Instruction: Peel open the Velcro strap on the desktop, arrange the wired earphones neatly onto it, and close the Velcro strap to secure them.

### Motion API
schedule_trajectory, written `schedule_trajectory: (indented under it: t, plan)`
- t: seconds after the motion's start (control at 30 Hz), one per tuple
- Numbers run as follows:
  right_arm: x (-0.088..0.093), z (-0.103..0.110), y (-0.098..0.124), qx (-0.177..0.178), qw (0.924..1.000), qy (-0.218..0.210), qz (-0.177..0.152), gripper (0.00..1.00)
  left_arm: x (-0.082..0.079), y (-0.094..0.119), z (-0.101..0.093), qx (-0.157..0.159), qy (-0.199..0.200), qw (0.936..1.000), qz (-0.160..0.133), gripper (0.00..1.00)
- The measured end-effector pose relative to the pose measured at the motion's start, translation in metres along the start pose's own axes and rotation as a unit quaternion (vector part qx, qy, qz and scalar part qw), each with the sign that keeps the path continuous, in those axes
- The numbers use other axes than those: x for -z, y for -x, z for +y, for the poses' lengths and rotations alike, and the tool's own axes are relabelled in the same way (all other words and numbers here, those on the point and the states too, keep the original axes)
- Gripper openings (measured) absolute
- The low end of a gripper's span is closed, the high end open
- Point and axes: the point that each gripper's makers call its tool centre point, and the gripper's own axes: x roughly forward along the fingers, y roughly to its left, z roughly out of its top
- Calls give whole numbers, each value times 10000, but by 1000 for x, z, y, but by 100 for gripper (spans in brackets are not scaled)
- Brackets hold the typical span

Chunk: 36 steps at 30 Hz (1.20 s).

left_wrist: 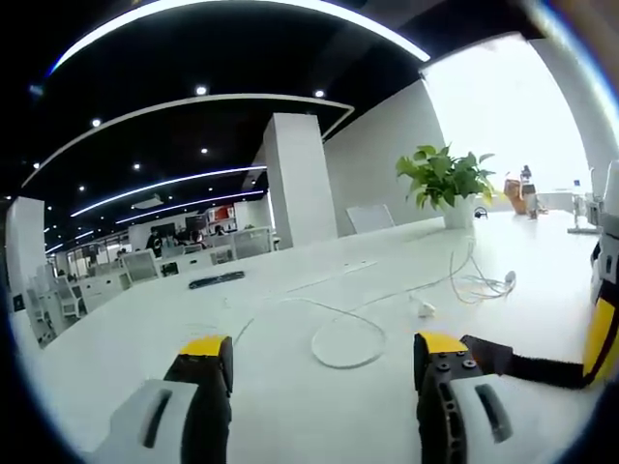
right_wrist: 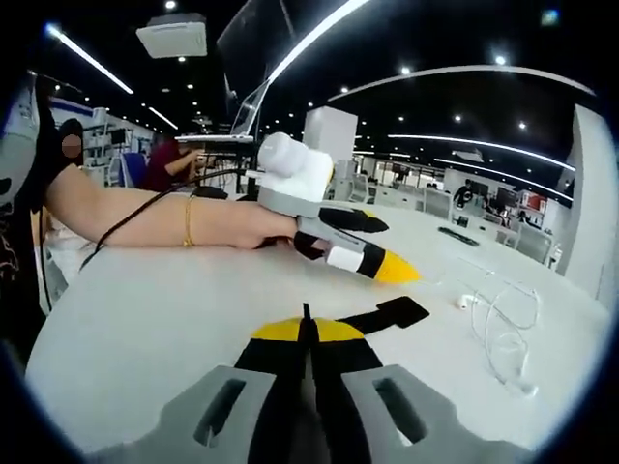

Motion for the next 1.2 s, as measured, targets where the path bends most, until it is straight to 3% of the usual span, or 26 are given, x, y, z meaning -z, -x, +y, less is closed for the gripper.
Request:
schedule_trajectory:
  t: [0.43, 1.07, 1.2]
  plan:
    - [0, 10, -1, -418, 9987, -276, -25, 11, -1, 1, 2, -18, 77, 10000, -16, 80]
    - [-2, 31, 3, -819, 9963, -235, -100, 25, -8, 5, 13, -186, 244, 9994, -189, 79]
    - [-10, 36, 5, -1035, 9928, -529, -303, 32, -12, 5, 21, -290, 388, 9984, -287, 79]
